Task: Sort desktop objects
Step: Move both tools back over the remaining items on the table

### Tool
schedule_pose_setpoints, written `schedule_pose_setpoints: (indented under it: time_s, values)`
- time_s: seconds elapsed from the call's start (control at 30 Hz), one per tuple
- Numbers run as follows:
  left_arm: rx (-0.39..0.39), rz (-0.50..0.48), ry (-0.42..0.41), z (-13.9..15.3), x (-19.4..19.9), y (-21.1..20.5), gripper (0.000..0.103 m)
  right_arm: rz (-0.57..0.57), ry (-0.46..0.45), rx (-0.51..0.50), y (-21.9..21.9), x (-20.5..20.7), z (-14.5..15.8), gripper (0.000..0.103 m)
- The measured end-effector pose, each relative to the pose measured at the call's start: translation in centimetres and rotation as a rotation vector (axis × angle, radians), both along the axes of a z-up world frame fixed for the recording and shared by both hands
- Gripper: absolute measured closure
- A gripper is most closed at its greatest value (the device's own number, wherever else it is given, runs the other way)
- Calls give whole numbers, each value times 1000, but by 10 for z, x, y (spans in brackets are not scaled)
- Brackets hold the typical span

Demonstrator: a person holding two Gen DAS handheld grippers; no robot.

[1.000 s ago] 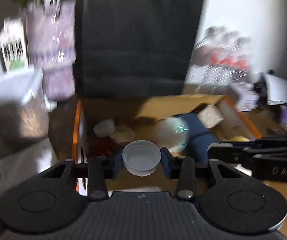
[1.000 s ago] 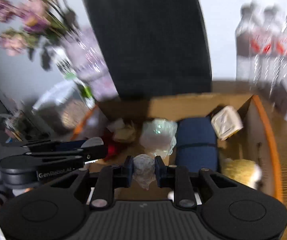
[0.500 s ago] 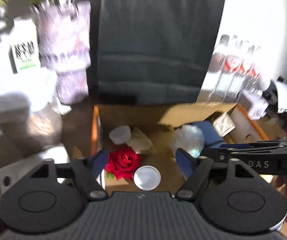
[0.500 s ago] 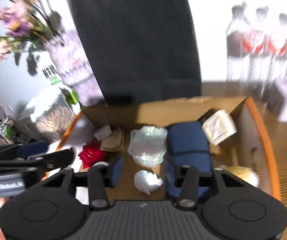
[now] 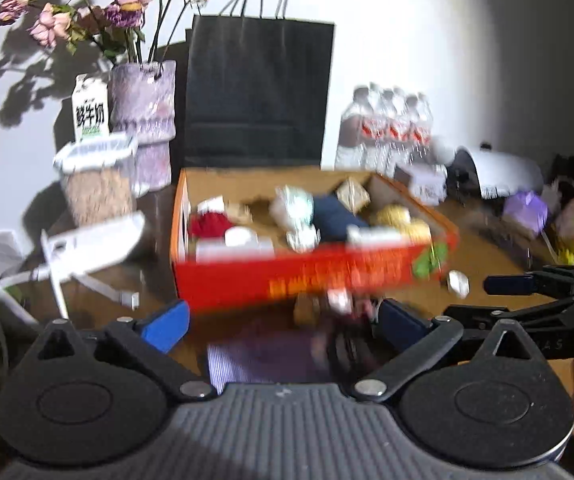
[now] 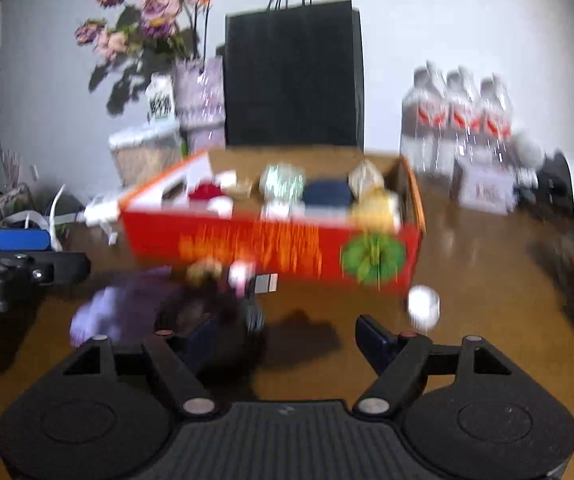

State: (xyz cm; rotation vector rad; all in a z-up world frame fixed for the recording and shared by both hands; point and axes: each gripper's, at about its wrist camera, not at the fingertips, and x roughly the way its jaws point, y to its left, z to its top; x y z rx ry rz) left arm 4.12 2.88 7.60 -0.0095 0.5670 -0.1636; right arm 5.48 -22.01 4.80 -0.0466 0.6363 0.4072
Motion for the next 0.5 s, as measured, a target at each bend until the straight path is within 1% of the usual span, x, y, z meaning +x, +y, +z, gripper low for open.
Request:
schedule_pose_setpoints:
  time_s: [0.07,0.1,0.17,0.23,0.3,0.37,0.4,0.43,0.5]
  values:
    - [10,-14,6,-15,-19,-5,0,-8,8,3,-7,-22,-12,28]
    - [10,-17,6,-22,-29,-7,0,-9,8,9,-10,-32,-18,25]
    - [-23,2,15,-35,-48,-8,0,0,0,2,-16,-49,-26,21]
    - [-64,2,38,-47,-63,-9,0,-9,-18,-8,-20,-64,-31,20]
    - [-78,5,46,-57,-73,-10,0,-1,-7,20,-26,-71,-35,19]
    - [-69,5,59,-65,-77,-13,0,15,6,70,-31,-73,-37,18]
    - [-55,7,74,-69,-77,-15,0,4,9,84,-33,-73,-37,18]
    - [-42,14,85,-70,-77,-17,0,-9,6,85,-33,-73,-37,18]
    - [-17,18,76,-70,-80,-20,0,-19,10,72,-31,-71,-39,18]
